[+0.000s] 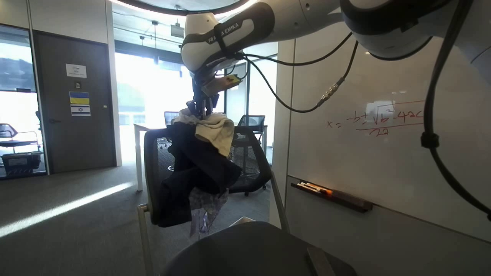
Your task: Put the clothes on the chair's seat
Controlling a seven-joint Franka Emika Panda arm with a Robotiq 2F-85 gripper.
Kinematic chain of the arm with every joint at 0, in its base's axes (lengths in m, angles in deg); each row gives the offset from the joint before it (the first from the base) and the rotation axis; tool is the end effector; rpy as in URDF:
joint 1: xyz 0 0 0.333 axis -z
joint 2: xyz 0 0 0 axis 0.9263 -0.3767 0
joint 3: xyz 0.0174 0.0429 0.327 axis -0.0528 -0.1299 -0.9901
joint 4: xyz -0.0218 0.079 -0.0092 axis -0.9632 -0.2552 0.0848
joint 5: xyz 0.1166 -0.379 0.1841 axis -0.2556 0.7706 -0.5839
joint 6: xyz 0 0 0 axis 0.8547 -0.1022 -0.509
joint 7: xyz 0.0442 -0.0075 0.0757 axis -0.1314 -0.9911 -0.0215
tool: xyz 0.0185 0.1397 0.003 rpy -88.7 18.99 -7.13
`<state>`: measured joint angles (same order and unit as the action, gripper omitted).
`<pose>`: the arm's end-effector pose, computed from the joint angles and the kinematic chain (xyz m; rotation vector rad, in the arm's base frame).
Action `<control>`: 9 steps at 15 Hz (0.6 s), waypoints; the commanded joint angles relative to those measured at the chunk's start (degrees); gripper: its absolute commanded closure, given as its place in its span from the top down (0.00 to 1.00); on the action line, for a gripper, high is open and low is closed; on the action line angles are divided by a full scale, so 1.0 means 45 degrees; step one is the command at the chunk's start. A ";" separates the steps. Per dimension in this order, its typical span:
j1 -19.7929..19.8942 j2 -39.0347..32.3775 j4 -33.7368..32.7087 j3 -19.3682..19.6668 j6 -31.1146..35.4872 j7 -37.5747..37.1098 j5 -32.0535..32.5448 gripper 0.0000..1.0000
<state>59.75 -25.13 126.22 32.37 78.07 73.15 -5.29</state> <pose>0.8144 0.1343 0.4929 2.6998 0.3884 0.6470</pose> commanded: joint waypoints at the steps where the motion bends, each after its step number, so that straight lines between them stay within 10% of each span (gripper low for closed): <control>1: 0.0077 0.0190 0.0013 -0.0099 -0.0043 -0.0020 -0.0240 0.06; 9: 0.0544 0.2650 0.1295 -0.0139 -0.1404 -0.1077 -0.1596 0.02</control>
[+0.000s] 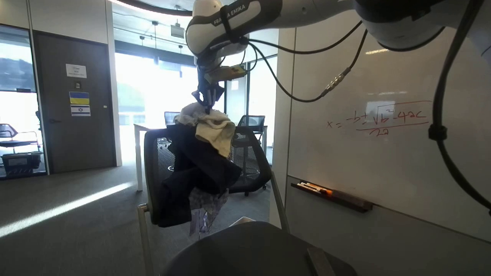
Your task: Put the clothes on the chair's seat
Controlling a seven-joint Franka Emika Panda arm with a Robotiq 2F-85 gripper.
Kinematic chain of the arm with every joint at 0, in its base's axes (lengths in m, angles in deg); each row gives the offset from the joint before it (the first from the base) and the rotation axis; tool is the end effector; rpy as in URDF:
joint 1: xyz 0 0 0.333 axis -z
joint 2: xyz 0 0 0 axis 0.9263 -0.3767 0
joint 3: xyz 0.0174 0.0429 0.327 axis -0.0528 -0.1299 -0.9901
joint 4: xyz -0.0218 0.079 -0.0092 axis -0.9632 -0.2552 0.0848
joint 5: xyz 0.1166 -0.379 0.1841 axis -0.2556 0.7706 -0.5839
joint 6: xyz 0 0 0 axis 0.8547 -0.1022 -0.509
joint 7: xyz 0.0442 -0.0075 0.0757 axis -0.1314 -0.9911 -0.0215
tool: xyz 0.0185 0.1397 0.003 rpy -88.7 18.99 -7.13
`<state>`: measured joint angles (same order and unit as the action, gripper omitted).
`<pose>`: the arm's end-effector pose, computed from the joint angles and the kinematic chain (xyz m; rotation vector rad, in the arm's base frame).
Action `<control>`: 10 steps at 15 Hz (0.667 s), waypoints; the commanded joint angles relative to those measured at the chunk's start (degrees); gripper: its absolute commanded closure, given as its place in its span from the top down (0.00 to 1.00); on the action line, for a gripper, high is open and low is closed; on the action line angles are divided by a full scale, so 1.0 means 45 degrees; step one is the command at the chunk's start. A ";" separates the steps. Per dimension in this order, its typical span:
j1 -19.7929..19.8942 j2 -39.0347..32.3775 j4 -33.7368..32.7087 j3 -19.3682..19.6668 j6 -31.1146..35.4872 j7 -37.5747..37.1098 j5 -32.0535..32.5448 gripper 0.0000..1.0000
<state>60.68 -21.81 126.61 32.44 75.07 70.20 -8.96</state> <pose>0.8006 0.1195 0.5279 2.7723 0.2446 0.6547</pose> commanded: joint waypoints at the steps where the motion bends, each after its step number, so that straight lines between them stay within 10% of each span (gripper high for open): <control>1: 0.0583 0.2365 0.1354 -0.0373 -0.1242 -0.0015 -0.1459 0.02; 7: 0.1698 0.5224 0.2366 -0.0588 -0.5926 0.2091 -0.5696 0.02; 10: 0.1612 0.5800 0.3200 -0.0488 -0.6940 0.2263 -0.5636 0.02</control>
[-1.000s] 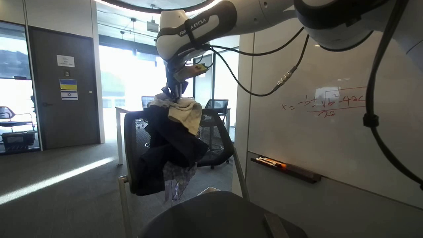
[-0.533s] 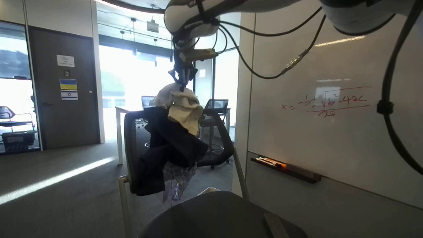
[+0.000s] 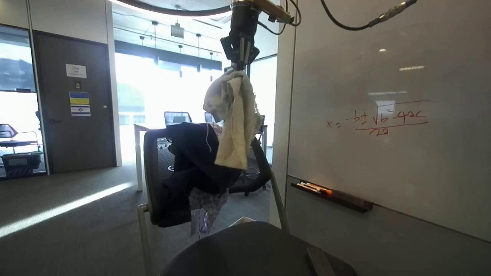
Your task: Put the clothes on the chair's seat
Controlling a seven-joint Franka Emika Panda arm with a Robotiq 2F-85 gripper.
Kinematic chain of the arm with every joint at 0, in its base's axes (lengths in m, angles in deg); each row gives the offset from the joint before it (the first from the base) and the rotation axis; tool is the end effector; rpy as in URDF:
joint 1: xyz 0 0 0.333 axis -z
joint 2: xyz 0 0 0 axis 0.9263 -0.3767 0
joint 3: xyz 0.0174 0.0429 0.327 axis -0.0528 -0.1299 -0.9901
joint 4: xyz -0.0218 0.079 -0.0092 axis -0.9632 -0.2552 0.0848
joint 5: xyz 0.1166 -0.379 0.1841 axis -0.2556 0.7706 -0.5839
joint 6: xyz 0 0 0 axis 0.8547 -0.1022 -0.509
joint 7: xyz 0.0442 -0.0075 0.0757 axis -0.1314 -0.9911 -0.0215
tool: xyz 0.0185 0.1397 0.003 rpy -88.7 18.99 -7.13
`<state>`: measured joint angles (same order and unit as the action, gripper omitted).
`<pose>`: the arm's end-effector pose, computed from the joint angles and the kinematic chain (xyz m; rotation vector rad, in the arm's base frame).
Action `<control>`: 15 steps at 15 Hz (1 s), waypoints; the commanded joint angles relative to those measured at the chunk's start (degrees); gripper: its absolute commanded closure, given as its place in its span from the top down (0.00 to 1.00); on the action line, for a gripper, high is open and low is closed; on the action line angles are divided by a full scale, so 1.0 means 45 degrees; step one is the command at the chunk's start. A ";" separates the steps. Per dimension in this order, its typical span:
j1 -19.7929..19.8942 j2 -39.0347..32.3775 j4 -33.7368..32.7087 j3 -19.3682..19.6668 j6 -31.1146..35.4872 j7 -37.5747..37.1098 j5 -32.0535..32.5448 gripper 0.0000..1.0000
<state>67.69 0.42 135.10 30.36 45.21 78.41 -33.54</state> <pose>0.6399 0.0752 0.6612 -3.0941 -0.1897 -0.1929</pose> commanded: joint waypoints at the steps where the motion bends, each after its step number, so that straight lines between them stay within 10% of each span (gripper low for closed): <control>1: 0.0007 0.0971 0.1819 -0.0083 -0.0079 0.0670 -0.0135 0.02; 15: -0.1478 0.0603 1.0869 -0.0195 0.7007 -0.3472 -0.0603 0.02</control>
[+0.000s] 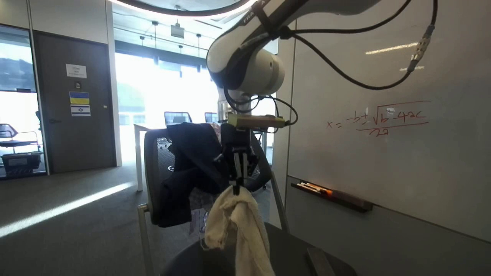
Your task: Put the clothes on the chair's seat
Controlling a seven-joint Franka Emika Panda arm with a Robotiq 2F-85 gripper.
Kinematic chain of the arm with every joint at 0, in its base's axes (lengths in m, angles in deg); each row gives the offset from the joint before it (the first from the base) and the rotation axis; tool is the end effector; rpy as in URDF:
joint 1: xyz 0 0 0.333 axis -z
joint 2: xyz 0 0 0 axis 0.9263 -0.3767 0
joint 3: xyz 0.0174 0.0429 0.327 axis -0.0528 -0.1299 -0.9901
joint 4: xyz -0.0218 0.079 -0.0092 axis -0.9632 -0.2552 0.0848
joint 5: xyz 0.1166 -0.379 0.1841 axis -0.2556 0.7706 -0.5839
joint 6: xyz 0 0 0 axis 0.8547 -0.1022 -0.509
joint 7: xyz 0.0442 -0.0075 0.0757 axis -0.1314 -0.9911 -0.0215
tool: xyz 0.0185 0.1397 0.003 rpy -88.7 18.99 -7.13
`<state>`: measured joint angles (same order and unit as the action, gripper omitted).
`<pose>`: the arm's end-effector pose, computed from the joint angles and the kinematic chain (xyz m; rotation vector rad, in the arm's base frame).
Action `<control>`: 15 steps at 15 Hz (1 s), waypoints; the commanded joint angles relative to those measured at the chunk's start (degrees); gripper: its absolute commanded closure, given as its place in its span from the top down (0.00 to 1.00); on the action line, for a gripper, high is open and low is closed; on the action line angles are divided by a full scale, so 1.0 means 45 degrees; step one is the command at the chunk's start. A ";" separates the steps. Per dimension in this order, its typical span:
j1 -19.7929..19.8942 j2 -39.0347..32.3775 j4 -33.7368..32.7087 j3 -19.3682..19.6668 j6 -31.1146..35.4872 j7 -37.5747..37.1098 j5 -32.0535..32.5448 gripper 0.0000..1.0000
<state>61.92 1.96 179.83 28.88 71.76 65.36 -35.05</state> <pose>0.5598 0.1462 0.3186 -3.1217 -0.0048 0.2676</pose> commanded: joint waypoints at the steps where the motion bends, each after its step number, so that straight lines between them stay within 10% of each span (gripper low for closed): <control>1: -0.0220 0.0122 0.1035 0.0136 0.1533 -0.0796 -0.0192 0.06; 2: -0.0227 0.0062 0.1118 0.0157 0.1793 -0.1061 -0.0116 0.33; 12: 0.0056 0.0820 -0.0785 0.0824 0.3200 -0.2329 0.1508 0.99; 15: -0.0114 0.0279 -0.2509 0.0721 0.3735 -0.3147 0.3226 1.00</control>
<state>62.36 5.93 175.73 32.47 86.30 55.76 -26.94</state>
